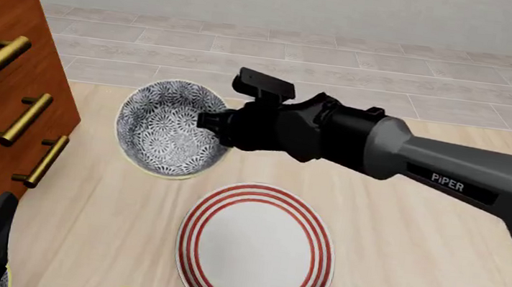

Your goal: Pick up the bowl and put it in the front on the plate.

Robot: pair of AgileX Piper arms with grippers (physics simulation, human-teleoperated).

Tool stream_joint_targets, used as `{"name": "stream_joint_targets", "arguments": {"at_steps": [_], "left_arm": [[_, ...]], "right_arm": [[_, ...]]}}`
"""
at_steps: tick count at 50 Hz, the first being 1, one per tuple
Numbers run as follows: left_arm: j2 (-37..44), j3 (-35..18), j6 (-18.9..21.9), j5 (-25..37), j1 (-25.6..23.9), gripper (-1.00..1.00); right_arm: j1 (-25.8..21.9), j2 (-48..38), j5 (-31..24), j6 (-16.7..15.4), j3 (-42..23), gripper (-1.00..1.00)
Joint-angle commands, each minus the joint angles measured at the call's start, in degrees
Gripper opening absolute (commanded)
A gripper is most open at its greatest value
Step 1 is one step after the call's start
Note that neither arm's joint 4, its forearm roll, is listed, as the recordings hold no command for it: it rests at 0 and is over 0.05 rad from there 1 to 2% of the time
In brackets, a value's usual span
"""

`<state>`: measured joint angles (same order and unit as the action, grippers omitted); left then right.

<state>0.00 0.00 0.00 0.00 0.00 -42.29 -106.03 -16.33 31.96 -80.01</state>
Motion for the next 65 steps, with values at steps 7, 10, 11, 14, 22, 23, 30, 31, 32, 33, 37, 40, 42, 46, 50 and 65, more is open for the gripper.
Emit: {"name": "stream_joint_targets", "arguments": {"at_steps": [7, 10, 11, 14, 22, 23, 30, 31, 32, 33, 37, 40, 42, 46, 50, 65], "left_arm": [[0.0, 0.0, 0.0, 0.0, 0.0, 1.00], [0.0, 0.0, 0.0, 0.0, 0.0, 1.00], [0.0, 0.0, 0.0, 0.0, 0.0, 1.00], [0.0, 0.0, 0.0, 0.0, 0.0, 1.00], [0.0, 0.0, 0.0, 0.0, 0.0, 1.00], [0.0, 0.0, 0.0, 0.0, 0.0, 1.00], [0.0, 0.0, 0.0, 0.0, 0.0, 1.00], [0.0, 0.0, 0.0, 0.0, 0.0, 1.00], [0.0, 0.0, 0.0, 0.0, 0.0, 1.00], [0.0, 0.0, 0.0, 0.0, 0.0, 1.00], [0.0, 0.0, 0.0, 0.0, 0.0, 1.00], [0.0, 0.0, 0.0, 0.0, 0.0, 1.00], [0.0, 0.0, 0.0, 0.0, 0.0, 1.00], [0.0, 0.0, 0.0, 0.0, 0.0, 1.00], [0.0, 0.0, 0.0, 0.0, 0.0, 1.00], [0.0, 0.0, 0.0, 0.0, 0.0, 1.00]], "right_arm": [[1.4, 5.9, 1.5, 0.1, 6.6, -1.00], [2.2, 6.9, 1.6, -0.1, 8.1, -1.00], [2.2, 7.3, 1.6, -0.1, 8.5, -1.00], [2.5, 8.1, 1.8, 0.1, 9.4, -1.00], [2.5, 11.1, 2.8, 1.2, 13.5, -1.00], [2.5, 11.1, 2.8, 1.2, 13.5, -1.00], [3.6, 13.5, 4.0, 2.1, 17.8, -1.00], [3.8, 13.9, 4.2, 2.2, 18.4, -1.00], [3.8, 14.2, 4.5, 2.5, 19.0, -1.00], [3.7, 14.4, 4.6, 2.7, 19.4, -1.00], [4.1, 16.0, 5.3, 3.4, 21.6, -1.00], [4.5, 16.9, 5.6, 3.6, 23.1, -1.00], [4.5, 17.6, 5.8, 3.7, 24.0, -1.00], [4.4, 18.8, 6.5, 4.5, 26.3, -1.00], [4.8, 20.4, 6.7, 4.7, 28.3, -1.00], [5.0, 24.7, 7.2, 5.4, 33.6, -1.00]]}}
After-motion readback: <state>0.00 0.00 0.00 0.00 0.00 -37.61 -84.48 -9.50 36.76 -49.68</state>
